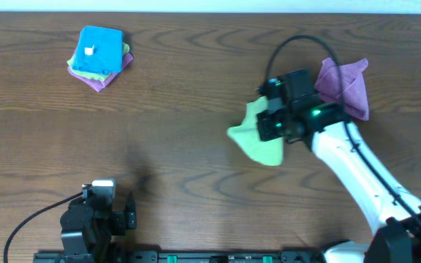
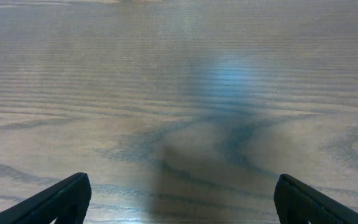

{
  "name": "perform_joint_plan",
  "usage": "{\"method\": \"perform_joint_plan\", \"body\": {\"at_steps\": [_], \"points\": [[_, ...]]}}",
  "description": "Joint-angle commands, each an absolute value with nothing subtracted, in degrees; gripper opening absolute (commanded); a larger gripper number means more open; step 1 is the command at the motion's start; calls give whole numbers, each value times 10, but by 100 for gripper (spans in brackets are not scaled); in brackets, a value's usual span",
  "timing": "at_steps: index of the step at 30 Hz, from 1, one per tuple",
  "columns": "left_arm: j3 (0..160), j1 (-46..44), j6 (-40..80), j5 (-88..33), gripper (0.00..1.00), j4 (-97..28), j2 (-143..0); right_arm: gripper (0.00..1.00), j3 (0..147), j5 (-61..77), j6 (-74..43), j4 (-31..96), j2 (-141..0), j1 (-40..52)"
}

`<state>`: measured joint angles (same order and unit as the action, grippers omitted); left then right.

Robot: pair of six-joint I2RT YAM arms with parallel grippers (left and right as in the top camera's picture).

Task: Fold the cloth
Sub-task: 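Lift the green cloth with the right gripper and move it left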

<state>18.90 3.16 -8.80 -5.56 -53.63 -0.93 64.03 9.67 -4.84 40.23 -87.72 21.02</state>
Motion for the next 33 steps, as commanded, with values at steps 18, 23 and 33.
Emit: {"method": "perform_joint_plan", "body": {"at_steps": [18, 23, 33], "points": [[189, 29, -81, -54, 95, -542, -6, 79, 654, -45, -74, 261, -873, 303], [189, 29, -81, -54, 95, -542, -6, 77, 654, -45, -74, 258, -894, 294], [189, 29, -81, -54, 95, -542, -6, 68, 654, -9, -56, 134, -1038, 218]]}}
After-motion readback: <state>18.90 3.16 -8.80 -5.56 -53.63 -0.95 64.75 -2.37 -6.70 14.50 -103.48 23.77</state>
